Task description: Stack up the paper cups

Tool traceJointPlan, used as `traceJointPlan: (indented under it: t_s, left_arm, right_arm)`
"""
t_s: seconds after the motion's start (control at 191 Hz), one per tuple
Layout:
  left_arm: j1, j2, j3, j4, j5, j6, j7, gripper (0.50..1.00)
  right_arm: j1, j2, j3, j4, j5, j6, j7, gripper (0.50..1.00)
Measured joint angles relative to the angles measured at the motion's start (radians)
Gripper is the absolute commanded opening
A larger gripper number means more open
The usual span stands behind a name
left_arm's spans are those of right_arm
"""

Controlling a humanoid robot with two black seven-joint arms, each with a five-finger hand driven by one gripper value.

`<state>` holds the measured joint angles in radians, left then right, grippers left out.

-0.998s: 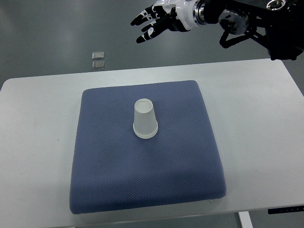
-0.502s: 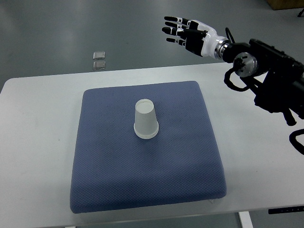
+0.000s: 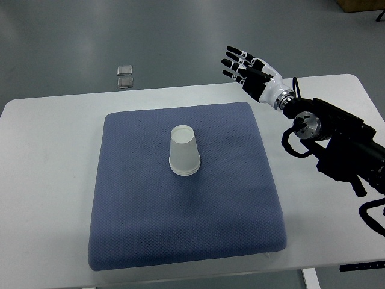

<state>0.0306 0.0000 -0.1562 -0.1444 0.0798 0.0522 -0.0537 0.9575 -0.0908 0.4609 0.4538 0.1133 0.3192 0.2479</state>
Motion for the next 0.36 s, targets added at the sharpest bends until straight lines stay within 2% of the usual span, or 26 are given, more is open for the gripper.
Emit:
traceJointPlan:
  t_s: [0.355]
  left_arm:
    - [0.000,0.000,0.000,0.000,0.000,0.000,0.000,1.000]
  right_arm:
    - [-0.040,0.000,0.004,-0.003,0.001,-0.001,0.013,0.913]
